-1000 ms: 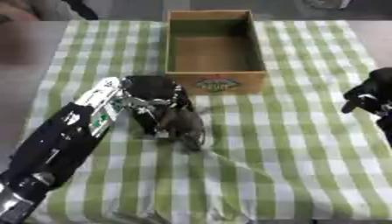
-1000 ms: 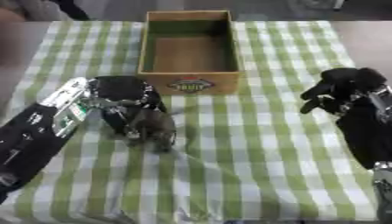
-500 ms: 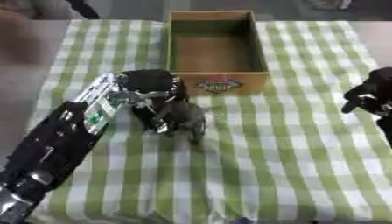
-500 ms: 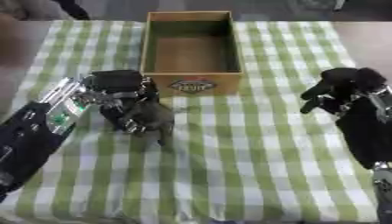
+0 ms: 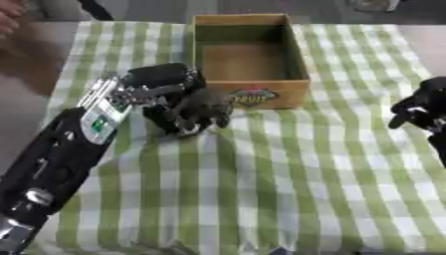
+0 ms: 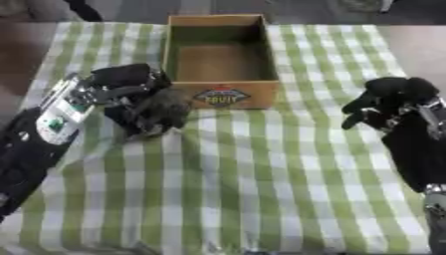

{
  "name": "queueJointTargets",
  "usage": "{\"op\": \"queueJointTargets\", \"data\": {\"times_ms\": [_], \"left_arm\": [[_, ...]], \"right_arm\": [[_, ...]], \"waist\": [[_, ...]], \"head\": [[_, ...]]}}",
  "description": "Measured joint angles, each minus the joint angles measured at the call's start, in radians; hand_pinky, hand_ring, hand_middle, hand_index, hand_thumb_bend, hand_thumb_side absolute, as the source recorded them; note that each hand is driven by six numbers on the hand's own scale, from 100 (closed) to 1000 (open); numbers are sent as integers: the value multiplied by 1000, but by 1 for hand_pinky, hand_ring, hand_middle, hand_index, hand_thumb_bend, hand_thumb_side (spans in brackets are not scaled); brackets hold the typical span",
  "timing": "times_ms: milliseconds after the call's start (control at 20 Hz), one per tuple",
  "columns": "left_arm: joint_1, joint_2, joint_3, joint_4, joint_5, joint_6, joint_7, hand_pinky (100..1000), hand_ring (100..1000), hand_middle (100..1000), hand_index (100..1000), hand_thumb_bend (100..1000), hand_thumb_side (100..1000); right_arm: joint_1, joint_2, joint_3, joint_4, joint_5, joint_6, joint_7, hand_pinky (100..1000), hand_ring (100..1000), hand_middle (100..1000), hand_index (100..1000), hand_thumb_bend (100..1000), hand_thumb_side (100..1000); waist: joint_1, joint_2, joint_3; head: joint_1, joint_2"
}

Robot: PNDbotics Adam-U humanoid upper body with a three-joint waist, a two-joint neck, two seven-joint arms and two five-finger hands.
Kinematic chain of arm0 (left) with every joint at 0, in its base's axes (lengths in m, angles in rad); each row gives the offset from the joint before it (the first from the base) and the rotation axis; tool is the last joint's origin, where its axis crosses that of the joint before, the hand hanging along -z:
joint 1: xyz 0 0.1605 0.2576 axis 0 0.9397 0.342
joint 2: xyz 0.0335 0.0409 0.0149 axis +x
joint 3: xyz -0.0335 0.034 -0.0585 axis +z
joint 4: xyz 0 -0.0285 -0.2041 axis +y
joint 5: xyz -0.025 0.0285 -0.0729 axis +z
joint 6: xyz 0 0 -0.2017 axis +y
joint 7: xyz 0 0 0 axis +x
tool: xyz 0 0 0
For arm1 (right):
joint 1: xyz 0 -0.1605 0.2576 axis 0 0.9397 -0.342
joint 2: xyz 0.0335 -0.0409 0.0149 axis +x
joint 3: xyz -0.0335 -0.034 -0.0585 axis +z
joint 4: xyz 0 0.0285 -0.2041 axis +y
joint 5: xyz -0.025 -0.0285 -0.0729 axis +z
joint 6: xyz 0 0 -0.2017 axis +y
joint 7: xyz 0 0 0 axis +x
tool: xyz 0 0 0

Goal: Pick up objects on the table and place them in the box.

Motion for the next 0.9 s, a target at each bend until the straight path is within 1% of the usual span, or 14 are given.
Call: {"op": "queueJointTargets", "data": {"times_ms": [100, 200, 300, 350, 450, 500, 550, 700, 750, 800, 900], "left_arm": [[0, 7, 7, -8, 30, 12, -12, 278, 199, 258, 561, 100, 583], [-1, 14, 13, -14, 61, 24, -24, 278, 198, 258, 561, 100, 496], [-4, 20, 17, -21, 83, 34, -34, 277, 198, 257, 561, 100, 455], [-7, 22, 19, -23, 92, 37, -37, 278, 199, 258, 563, 100, 406], [-16, 28, 23, -25, 106, 42, -42, 279, 199, 259, 564, 100, 358], [-25, 31, 26, -25, 112, 45, -45, 279, 199, 259, 565, 101, 337], [-37, 34, 29, -25, 117, 46, -46, 280, 200, 261, 570, 114, 298], [-80, 40, 40, -17, 127, 44, -44, 287, 208, 268, 574, 152, 246], [-94, 44, 41, -10, 128, 40, -40, 291, 211, 271, 576, 117, 212], [-110, 47, 42, -1, 128, 36, -36, 294, 214, 273, 577, 191, 205], [-145, 55, 47, 25, 122, 25, -25, 293, 212, 272, 577, 180, 203]], "right_arm": [[0, 0, 0, 0, 0, 0, 0, 511, 608, 534, 697, 100, 725], [0, 0, 0, 0, 0, 0, 0, 511, 608, 534, 697, 100, 725], [0, 0, 0, 0, 0, -1, 0, 511, 608, 534, 697, 100, 725], [0, 0, 0, 0, 0, -1, 0, 511, 608, 534, 697, 100, 725], [0, 0, 0, 0, 0, -1, 1, 511, 608, 534, 697, 100, 726], [0, 0, 0, 0, 0, -1, 1, 511, 608, 534, 697, 100, 727], [0, 0, 0, 0, 0, 0, 1, 511, 608, 535, 697, 100, 727], [0, 0, 1, 0, 0, 2, 4, 511, 608, 534, 697, 100, 731], [0, 0, 1, 0, 0, 2, 5, 511, 608, 534, 697, 100, 731], [-1, 0, 3, 0, 0, 3, 6, 511, 608, 534, 697, 100, 731], [-4, 0, 7, 0, 0, 5, 8, 511, 608, 534, 697, 100, 733]], "waist": [[0, 0, 0], [0, 0, 1], [0, 0, 1], [0, 0, 1], [0, 0, 0], [0, 0, -1], [0, 0, -2], [1, 0, -12], [1, 1, -14], [2, 3, -17], [4, 5, -28]], "head": [[0, 0], [0, 0], [0, 0], [0, 0], [0, 0], [1, 0], [1, 0], [5, -1], [7, -1], [10, -1], [15, -2]]}}
